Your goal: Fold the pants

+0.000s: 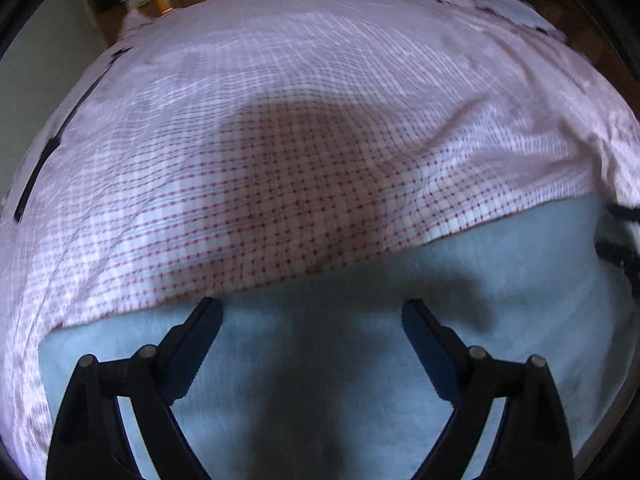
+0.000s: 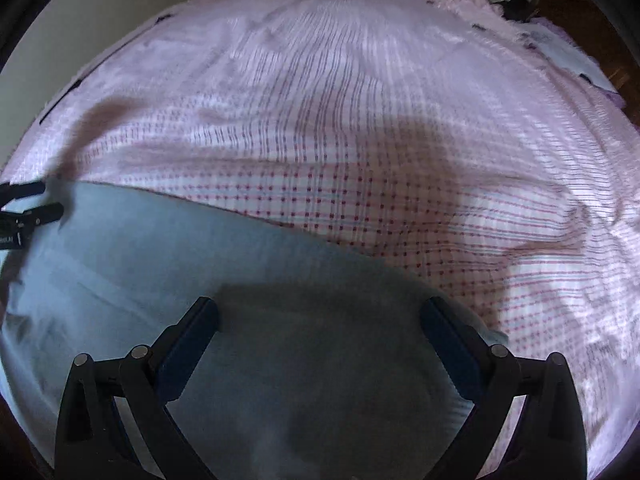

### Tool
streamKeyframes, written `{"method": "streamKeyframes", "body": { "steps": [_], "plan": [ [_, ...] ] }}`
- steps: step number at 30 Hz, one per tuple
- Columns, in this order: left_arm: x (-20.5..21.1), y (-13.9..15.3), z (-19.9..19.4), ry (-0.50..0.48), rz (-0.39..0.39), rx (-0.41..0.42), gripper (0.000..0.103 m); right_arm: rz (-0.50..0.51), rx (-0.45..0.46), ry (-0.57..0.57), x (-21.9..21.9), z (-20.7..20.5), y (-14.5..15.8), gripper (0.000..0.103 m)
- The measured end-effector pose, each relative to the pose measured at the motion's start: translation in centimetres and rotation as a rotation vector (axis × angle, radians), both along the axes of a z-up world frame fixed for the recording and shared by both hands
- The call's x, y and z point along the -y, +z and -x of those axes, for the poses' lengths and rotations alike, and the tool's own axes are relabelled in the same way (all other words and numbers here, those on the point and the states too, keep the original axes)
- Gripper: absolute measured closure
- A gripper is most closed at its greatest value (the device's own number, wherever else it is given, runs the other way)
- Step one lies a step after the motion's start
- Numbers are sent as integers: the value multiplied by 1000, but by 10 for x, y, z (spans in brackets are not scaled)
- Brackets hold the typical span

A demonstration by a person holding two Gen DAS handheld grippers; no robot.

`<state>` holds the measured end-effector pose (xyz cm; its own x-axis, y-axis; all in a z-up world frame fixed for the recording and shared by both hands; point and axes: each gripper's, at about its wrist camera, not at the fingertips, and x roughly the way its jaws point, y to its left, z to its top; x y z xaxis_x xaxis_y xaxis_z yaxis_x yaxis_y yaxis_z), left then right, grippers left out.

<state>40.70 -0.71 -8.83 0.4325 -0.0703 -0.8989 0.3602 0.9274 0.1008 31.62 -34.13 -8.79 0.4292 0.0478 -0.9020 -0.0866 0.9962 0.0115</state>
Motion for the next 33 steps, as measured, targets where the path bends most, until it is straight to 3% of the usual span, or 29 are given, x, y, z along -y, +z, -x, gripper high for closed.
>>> {"method": "streamKeyframes", "body": {
  "steps": [2,6,9,12,14,17,18,20,22,23,27,33],
  "plan": [
    [-1,-6,-3,-30,-10,11,1,-10,-17,19,2,-5,-5,5],
    [-7,-18,-12,-9,32,-9,0,-31,-44,48,4,-13,-15,4],
    [-5,-17,-9,-9,19,5,2,-31,-62,47,3,-16,-16,4],
    [1,-9,0,-33,35,23,31,-30,-59,52,1,-14,-13,8],
    [6,-3,8,-42,15,40,64,-28,-44,58,-2,-12,-8,17],
    [11,3,12,-39,1,46,91,-21,-23,76,-6,-3,1,37],
    [12,4,13,-36,0,50,94,-19,-18,79,-8,0,3,47],
    [11,10,17,-28,10,63,97,-17,-10,76,-8,5,7,68],
    [10,18,21,-20,27,76,97,3,-1,53,-6,7,12,96],
    [9,24,25,-17,40,88,98,-2,3,45,-4,9,14,99],
    [6,50,41,-15,71,131,99,-87,31,13,15,12,31,103],
    [0,83,70,-12,108,185,99,-116,94,10,14,34,58,103]
  ]
}}
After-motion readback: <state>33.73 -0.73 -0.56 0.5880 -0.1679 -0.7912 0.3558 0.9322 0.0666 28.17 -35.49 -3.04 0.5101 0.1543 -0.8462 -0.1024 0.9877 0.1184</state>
